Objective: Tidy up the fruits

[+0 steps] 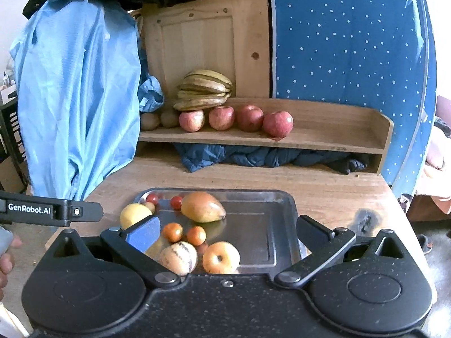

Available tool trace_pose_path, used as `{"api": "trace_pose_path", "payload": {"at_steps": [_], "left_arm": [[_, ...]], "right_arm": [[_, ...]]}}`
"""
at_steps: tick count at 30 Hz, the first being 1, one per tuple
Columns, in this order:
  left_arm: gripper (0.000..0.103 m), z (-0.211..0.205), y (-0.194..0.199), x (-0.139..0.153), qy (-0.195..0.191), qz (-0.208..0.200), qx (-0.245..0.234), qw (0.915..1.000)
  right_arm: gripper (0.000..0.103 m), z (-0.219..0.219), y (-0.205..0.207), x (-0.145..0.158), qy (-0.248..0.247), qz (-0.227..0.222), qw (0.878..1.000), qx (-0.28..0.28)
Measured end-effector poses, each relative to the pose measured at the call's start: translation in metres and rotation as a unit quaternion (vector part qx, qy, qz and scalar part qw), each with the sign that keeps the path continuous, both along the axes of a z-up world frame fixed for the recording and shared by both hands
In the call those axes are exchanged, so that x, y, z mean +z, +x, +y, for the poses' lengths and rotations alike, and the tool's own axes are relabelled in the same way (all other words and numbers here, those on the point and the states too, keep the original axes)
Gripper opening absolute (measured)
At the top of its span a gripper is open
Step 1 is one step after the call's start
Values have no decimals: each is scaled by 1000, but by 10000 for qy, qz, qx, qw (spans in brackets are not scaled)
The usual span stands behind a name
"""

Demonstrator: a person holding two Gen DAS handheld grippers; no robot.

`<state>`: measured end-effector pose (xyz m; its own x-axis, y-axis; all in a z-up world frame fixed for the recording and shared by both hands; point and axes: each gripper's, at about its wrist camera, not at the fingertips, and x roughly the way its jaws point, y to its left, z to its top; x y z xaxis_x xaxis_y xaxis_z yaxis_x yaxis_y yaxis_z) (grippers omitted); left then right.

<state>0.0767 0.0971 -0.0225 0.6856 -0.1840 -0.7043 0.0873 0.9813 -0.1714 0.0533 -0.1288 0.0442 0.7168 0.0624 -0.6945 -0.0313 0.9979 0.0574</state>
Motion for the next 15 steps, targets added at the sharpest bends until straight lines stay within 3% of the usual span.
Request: {"api": "trace_pose_path", "payload": {"at_steps": [15], "left_arm": [[102, 17, -23, -6, 81, -15, -276, 9996]], "right_arm": [[102, 12, -29, 6, -130, 96, 9998, -133]]}}
